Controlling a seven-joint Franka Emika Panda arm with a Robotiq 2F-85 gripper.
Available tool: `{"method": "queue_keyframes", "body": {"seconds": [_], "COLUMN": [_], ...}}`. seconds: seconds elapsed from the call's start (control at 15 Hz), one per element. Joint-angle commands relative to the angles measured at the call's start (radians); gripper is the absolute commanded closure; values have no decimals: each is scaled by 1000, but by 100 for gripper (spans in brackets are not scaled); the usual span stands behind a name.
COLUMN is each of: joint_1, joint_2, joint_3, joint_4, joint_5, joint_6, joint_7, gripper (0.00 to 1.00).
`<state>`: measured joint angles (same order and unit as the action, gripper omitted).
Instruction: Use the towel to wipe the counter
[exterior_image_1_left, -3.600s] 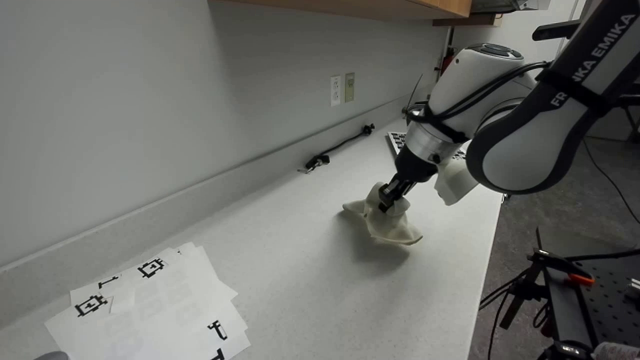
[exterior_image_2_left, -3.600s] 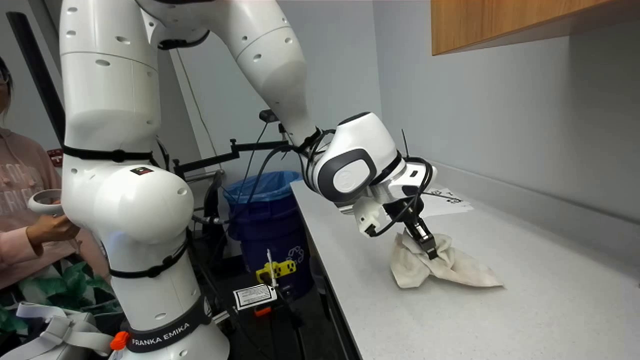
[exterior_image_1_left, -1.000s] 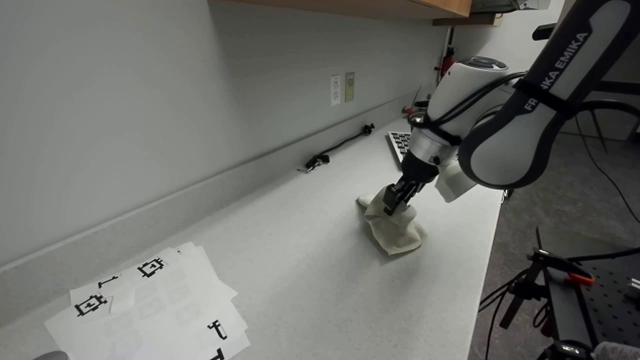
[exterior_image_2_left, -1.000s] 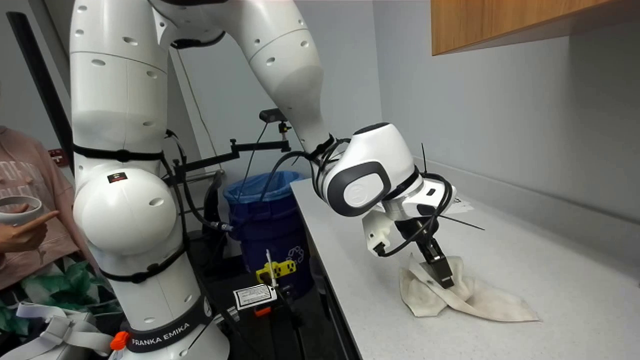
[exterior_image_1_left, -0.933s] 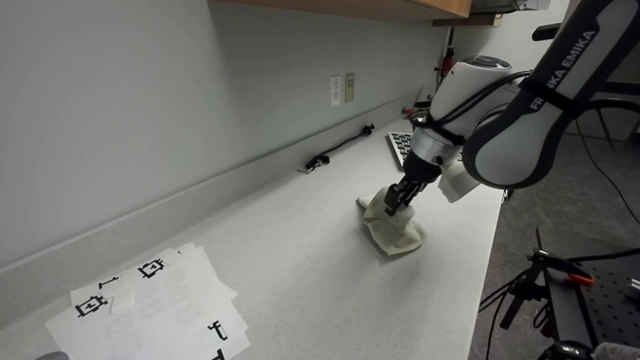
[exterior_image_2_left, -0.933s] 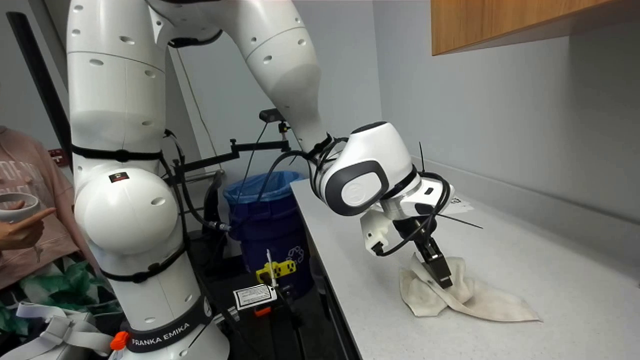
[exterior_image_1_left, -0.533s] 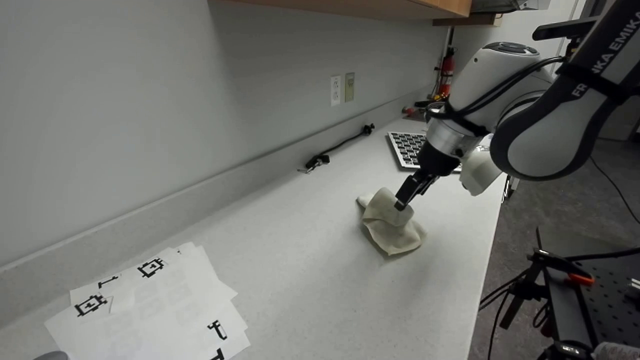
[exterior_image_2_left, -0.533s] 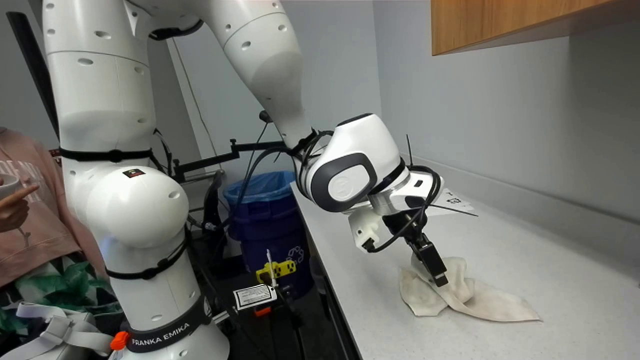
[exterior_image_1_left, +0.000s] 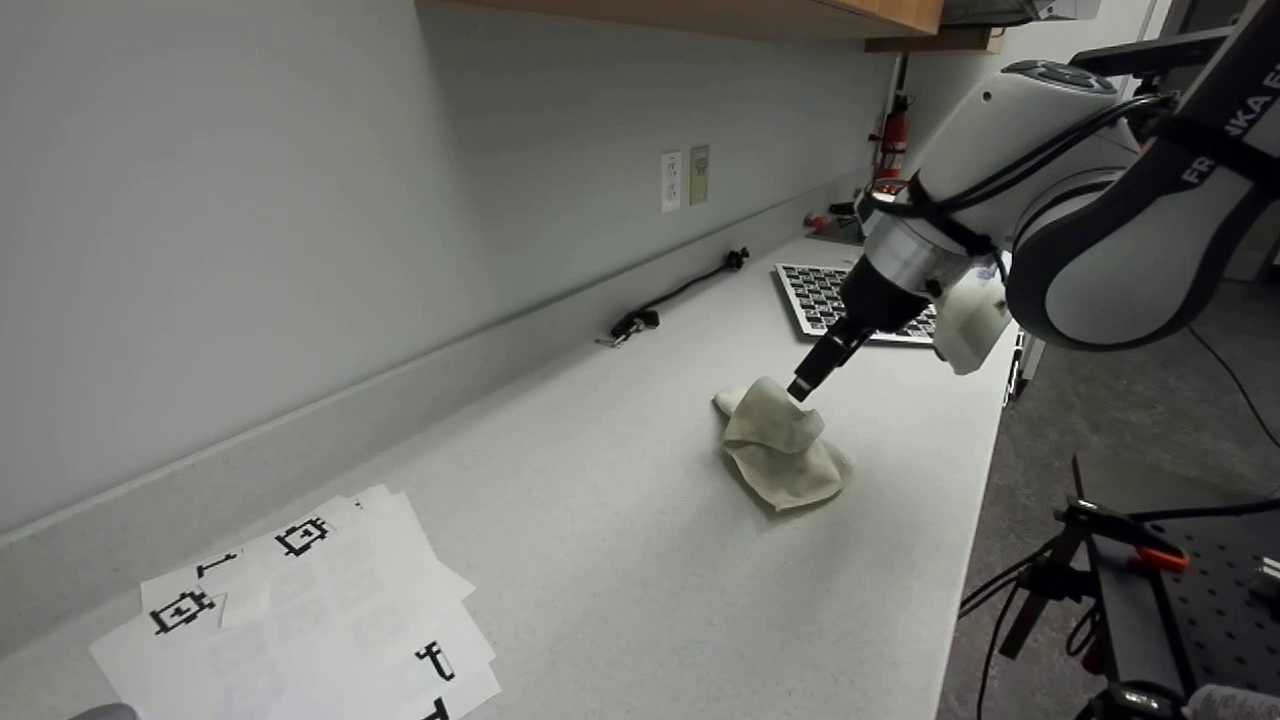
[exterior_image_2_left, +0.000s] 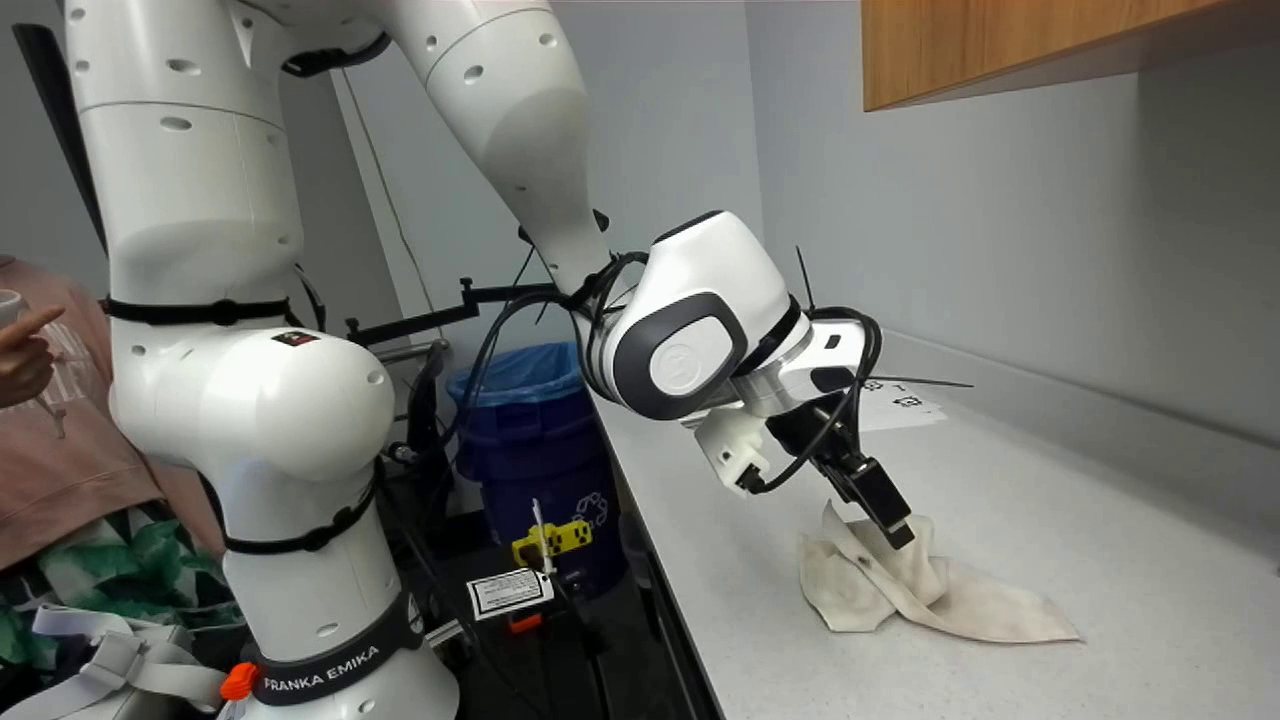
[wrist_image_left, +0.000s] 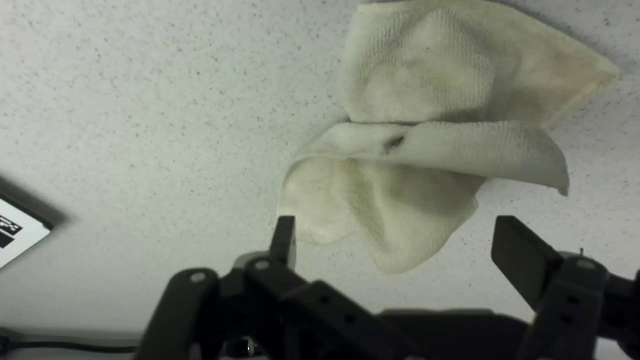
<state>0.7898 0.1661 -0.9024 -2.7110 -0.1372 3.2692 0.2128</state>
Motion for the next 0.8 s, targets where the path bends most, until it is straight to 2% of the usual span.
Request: {"method": "queue_keyframes", "body": {"seconds": [0.0, 0.2, 0.27, 0.73], "joint_1": [66, 104, 68, 84], "joint_2": [-42, -45, -3, -7], "joint_3": [-70, -99, -60, -75], "joint_4": [-36, -47, -18, -21], "joint_5": [-18, -1, 0, 0], "joint_6": [62, 92, 60, 68], "joint_7": [-47, -51, -21, -21], "gripper": [0, 0, 0, 0]}}
